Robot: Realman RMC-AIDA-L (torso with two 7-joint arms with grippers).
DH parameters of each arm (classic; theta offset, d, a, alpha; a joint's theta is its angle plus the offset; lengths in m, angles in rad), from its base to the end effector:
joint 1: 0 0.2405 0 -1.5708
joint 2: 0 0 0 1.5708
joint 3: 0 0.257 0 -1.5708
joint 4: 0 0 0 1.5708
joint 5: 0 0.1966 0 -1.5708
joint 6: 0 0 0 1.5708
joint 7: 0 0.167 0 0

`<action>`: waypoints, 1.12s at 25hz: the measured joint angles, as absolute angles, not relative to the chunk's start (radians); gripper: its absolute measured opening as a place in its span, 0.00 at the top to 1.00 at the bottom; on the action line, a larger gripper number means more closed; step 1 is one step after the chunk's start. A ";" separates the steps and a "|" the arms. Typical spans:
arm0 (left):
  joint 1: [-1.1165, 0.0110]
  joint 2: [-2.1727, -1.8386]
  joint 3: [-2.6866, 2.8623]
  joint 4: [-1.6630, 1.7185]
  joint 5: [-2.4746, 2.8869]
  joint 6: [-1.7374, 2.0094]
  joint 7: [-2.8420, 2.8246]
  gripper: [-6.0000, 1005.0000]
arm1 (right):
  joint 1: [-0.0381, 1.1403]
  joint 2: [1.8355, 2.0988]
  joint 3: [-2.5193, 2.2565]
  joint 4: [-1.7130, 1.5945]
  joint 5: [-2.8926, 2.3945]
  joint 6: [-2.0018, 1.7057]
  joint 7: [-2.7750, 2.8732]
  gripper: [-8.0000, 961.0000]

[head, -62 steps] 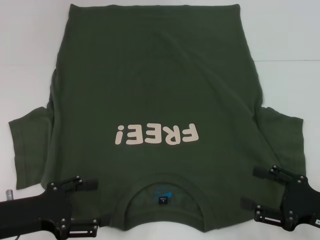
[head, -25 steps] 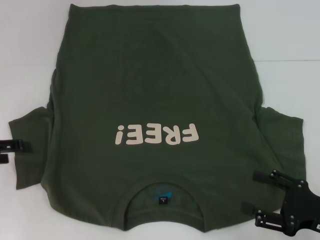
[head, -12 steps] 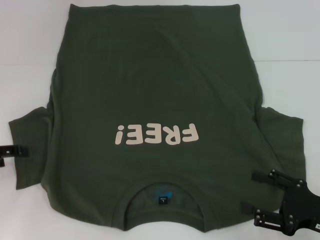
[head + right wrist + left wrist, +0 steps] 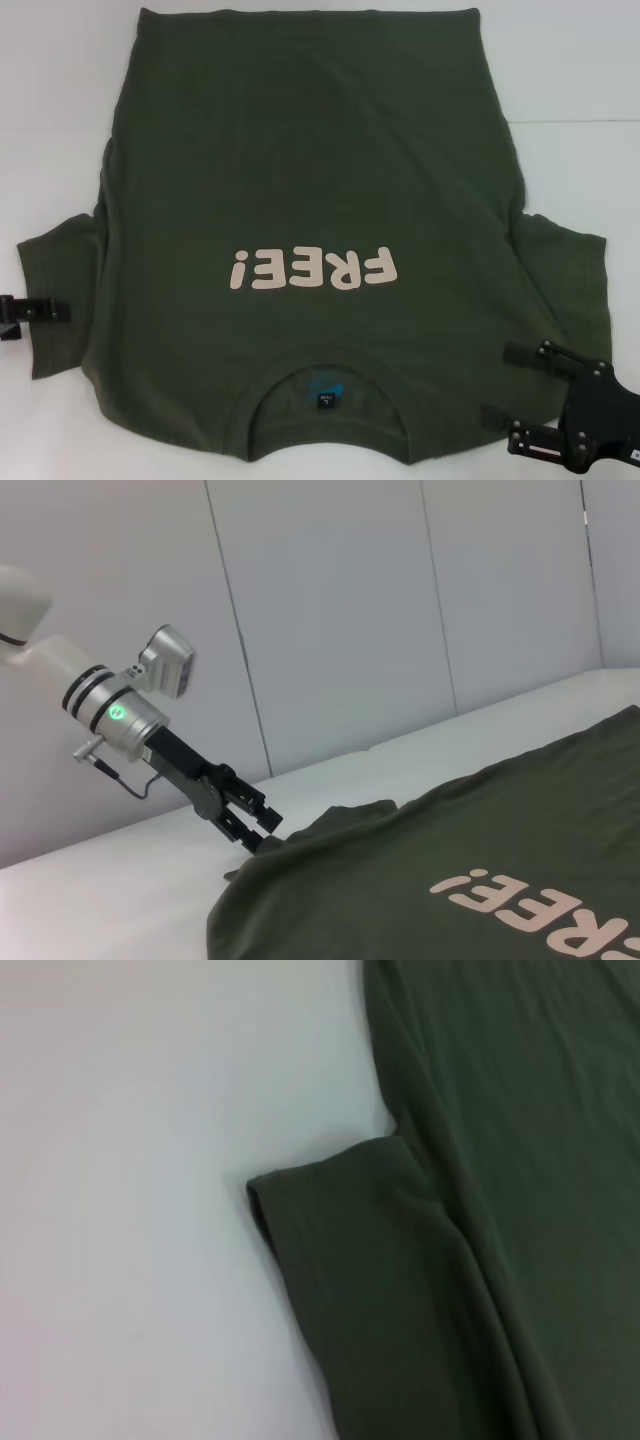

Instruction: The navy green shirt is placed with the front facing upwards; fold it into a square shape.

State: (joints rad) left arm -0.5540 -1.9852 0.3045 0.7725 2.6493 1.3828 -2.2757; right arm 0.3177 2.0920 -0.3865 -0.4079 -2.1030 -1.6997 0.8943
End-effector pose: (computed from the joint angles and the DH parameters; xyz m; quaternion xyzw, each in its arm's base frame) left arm -0.3681 0.3342 0.0578 -0.7091 -0.6505 -0.0874 0.2575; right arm 0.3024 0.2356 -0.0369 -0.9093 0.1980 0.3141 0.1881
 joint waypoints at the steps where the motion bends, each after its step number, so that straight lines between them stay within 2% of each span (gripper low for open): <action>1: -0.553 -1.987 0.308 0.772 2.649 1.379 -2.276 0.09 | 0.318 2.092 -0.387 -0.405 -2.103 -1.700 0.894 0.08; 28: -0.587 -1.991 0.318 0.696 2.638 1.367 -2.285 0.17 | 0.318 2.090 -0.387 -0.400 -2.103 -1.691 0.894 0.08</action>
State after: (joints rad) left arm -0.5875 -1.9913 0.3183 0.6959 2.6381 1.3670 -2.2847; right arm 0.3175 2.0905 -0.3866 -0.4004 -2.1031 -1.6915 0.8943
